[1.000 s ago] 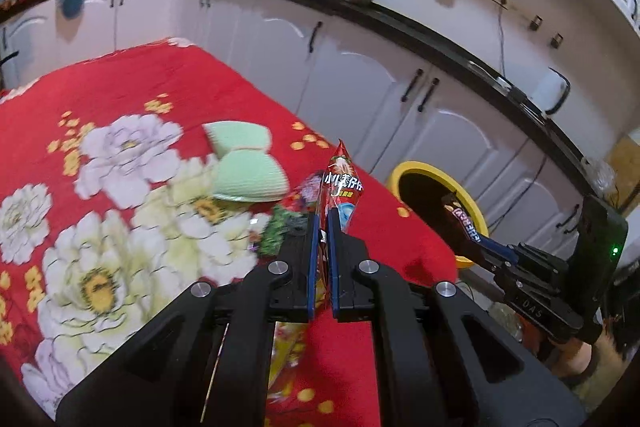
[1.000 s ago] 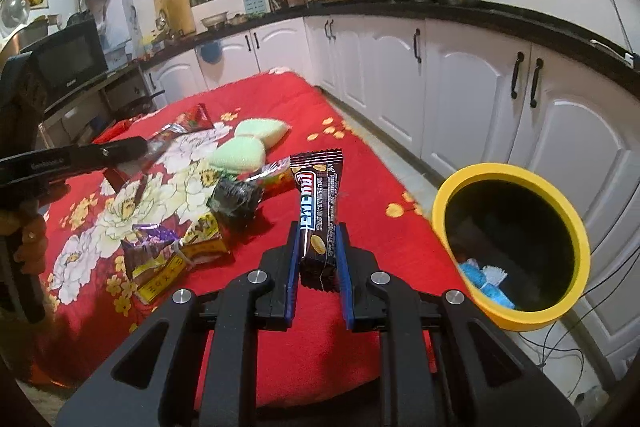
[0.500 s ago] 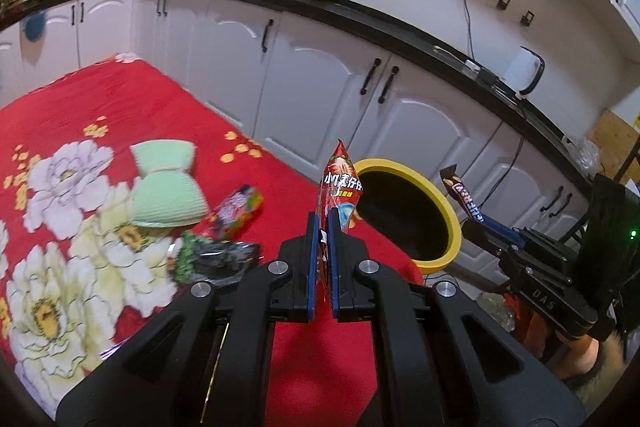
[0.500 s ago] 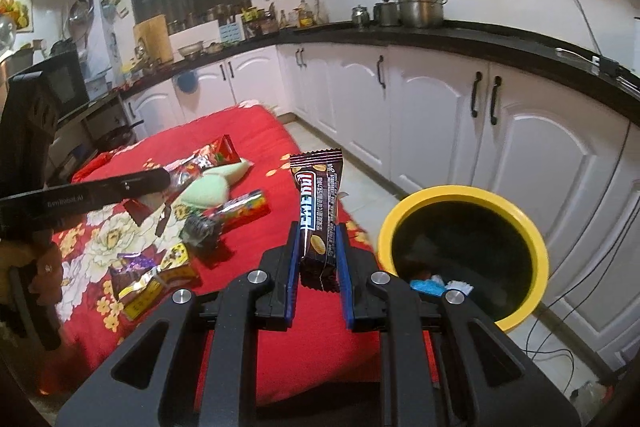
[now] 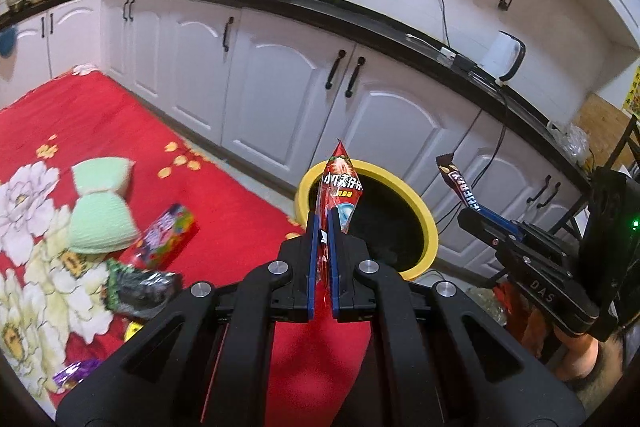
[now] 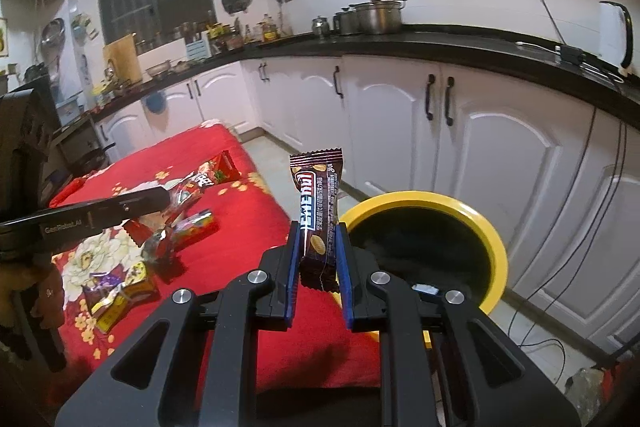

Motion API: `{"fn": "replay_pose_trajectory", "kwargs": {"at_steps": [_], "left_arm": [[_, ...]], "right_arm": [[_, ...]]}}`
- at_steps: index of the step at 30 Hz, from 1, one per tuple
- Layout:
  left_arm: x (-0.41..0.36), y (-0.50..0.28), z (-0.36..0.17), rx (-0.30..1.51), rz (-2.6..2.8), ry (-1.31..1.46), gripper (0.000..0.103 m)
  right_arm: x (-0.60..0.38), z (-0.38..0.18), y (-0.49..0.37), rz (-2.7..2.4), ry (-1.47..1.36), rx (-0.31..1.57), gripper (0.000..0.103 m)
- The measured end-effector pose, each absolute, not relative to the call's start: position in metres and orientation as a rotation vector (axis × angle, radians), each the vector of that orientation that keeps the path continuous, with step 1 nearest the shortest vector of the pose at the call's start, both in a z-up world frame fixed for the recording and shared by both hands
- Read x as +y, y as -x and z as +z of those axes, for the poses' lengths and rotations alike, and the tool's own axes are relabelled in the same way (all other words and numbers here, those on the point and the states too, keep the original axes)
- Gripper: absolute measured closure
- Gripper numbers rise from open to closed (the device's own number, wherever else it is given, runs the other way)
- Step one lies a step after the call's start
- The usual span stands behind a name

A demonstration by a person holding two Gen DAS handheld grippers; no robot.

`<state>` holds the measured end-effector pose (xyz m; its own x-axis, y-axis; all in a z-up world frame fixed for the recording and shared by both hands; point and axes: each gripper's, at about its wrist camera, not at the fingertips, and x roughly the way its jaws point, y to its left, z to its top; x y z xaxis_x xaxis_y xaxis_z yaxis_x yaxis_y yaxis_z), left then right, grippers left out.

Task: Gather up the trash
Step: 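Carry the chocolate bar with the right gripper while the left gripper carries the red wrapper to the bin, then open both grippers over the yellow bin to drop the chocolate bar and wrapper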

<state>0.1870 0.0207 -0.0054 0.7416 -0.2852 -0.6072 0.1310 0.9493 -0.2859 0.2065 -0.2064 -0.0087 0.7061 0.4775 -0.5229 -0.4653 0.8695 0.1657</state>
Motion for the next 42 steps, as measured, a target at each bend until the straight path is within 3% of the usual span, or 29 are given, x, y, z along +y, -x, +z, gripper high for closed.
{"fn": "replay_pose_trajectory", "kwargs": {"at_steps": [42], "left_arm": [[-0.092, -0.306, -0.078, 0.883, -0.366, 0.174, 0.101]], "right_arm": [[-0.294, -0.081, -0.291, 0.335, -0.121, 0.769, 0.086]]}}
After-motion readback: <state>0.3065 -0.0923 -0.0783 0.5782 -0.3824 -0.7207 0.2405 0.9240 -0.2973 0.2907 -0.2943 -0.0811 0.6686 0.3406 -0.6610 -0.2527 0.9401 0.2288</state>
